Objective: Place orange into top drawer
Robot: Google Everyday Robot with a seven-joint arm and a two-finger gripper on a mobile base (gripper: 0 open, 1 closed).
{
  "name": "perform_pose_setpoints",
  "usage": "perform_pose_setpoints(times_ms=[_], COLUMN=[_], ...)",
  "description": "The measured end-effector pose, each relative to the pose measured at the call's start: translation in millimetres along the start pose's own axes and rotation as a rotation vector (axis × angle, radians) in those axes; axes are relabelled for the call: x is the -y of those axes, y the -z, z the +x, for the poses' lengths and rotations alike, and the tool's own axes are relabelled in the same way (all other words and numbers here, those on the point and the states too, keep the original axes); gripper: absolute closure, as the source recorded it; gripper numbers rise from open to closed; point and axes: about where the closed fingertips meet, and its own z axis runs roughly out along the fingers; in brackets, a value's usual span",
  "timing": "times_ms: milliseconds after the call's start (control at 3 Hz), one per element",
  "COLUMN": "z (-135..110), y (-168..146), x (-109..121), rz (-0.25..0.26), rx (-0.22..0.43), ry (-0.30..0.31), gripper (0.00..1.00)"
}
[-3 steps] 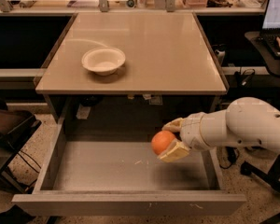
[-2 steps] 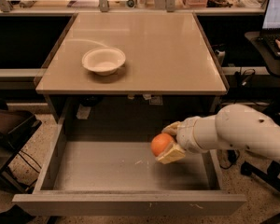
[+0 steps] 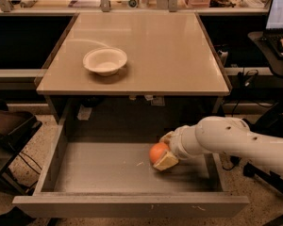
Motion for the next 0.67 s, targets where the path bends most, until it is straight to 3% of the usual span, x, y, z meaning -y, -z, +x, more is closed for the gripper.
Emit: perform_pose_setpoints(times_ms=[333, 667], z=[0.5, 0.5], y=[-2.6, -2.6], x=[0.4, 0.3], rz=[-0.004, -0.004], rx=[-0.007, -0.007], ry=[0.003, 0.003], gripper=[0.85, 0.61])
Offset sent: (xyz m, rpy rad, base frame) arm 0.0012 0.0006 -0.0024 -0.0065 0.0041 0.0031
